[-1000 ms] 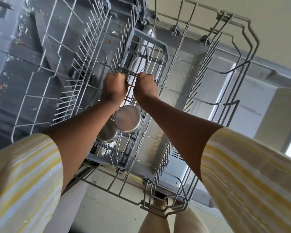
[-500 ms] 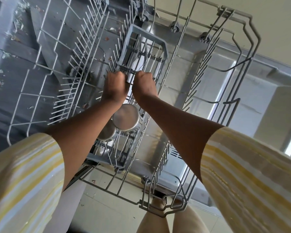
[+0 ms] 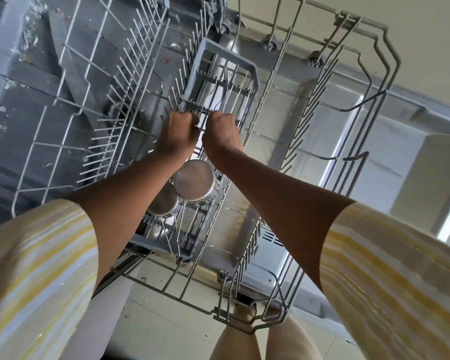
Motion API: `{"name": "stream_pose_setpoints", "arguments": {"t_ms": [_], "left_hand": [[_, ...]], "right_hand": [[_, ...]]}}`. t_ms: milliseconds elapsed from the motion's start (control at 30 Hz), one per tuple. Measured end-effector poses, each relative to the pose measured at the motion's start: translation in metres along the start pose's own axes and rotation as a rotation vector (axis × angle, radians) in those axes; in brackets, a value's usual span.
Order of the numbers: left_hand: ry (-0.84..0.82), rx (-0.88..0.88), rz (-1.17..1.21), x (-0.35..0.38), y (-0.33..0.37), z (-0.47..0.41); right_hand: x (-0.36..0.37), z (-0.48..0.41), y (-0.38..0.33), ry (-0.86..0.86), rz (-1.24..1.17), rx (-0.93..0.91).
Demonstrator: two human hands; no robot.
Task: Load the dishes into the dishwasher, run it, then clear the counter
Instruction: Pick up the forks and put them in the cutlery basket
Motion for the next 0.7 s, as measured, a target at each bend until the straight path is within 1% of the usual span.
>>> {"name": "stream_pose_setpoints", "arguments": {"t_ms": [67,233,367,567,700], "left_hand": [[0.009,0.023,0.020,-0.001,-0.002,0.000],[0.026,0.021,-0.046,0.001,-0.004,0.000],[0.065,0.030,-0.036,-0.005,-0.001,0.004],[0.022,-0.003,-0.012,0.001,-0.005,0.001],[0.034,0.002,0.012,0.005,-0.006,0.000]], "right_hand": [[0.001,0.002,0.002,-0.001,0.003,0.007],[0.001,0.002,0.008,-0.006,0.002,0.007],[0.003,0.001,0.008,-0.031,-0.004,-0.034],[0.003,-0.001,0.012,-0.031,0.000,-0.019],[0.002,0.000,0.009,-0.039,0.007,-0.053]]}}
Point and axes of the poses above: each hand's wrist, its own z-axis away from the middle knuckle, its own x-axis out of the palm, y = z × x, the point moved 8 cm from there along -z, towards the middle knuckle, and after that the axes turned 14 degrees about -z, right-handed, at the moved point
